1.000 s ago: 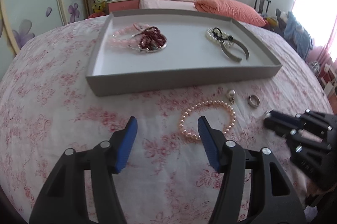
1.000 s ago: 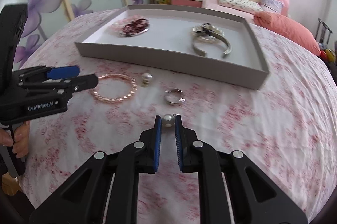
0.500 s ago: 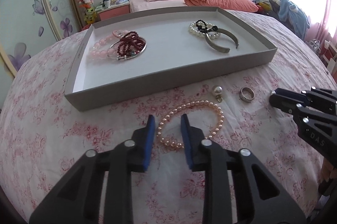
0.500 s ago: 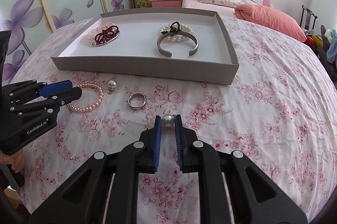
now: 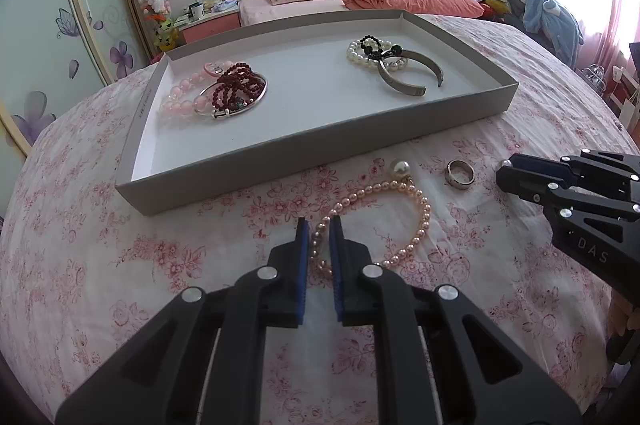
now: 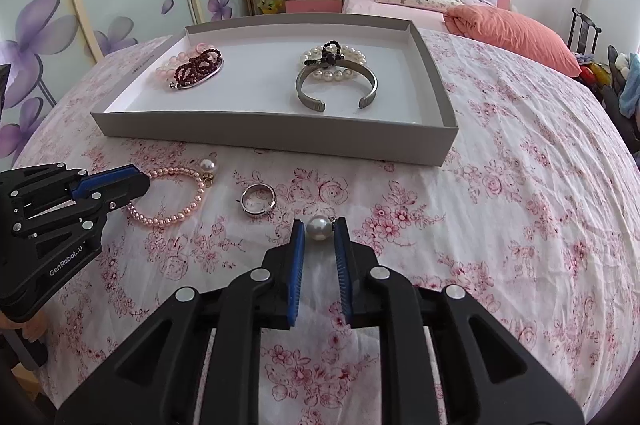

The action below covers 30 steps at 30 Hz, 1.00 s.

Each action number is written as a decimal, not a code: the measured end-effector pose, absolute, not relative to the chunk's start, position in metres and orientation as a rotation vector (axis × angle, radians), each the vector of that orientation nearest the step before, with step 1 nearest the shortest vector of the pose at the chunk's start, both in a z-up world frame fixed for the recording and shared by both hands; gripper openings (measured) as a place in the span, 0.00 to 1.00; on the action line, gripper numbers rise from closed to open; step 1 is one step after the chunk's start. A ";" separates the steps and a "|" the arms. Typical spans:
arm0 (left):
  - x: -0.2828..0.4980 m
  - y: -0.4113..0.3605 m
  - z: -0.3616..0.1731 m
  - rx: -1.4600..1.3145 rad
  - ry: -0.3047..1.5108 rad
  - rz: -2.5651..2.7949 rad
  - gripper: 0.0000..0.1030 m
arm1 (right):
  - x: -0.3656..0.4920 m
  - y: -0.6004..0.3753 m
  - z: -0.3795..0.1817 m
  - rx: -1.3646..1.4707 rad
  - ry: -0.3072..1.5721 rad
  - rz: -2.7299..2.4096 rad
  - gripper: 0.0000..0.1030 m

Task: Organize jewelry
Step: 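Grasp the pink pearl bracelet with the left tool while the right tool holds the earring, then carry the pink pearl bracelet and pearl earring over the tray with both tools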

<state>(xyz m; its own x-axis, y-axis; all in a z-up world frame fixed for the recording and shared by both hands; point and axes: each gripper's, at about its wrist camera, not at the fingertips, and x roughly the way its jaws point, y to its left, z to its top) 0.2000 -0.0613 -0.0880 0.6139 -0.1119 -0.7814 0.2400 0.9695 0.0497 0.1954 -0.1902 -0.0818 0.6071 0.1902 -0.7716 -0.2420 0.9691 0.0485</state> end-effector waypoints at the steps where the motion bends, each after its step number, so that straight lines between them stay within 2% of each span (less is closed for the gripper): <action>1: 0.200 -0.061 -0.088 0.155 0.888 -0.204 0.12 | 0.195 -0.190 -0.082 -0.065 0.882 0.250 0.17; 4: 0.200 -0.061 -0.088 0.152 0.888 -0.206 0.12 | 0.196 -0.191 -0.082 -0.060 0.883 0.251 0.15; 7: 0.200 -0.059 -0.087 0.146 0.888 -0.203 0.07 | 0.196 -0.192 -0.082 -0.051 0.883 0.252 0.14; 23: 0.194 -0.004 -0.085 0.013 0.900 -0.111 0.06 | 0.191 -0.191 -0.081 -0.029 0.883 0.253 0.14; 30: 0.186 0.023 -0.076 -0.106 0.861 -0.076 0.06 | 0.186 -0.191 -0.066 0.003 0.822 0.251 0.14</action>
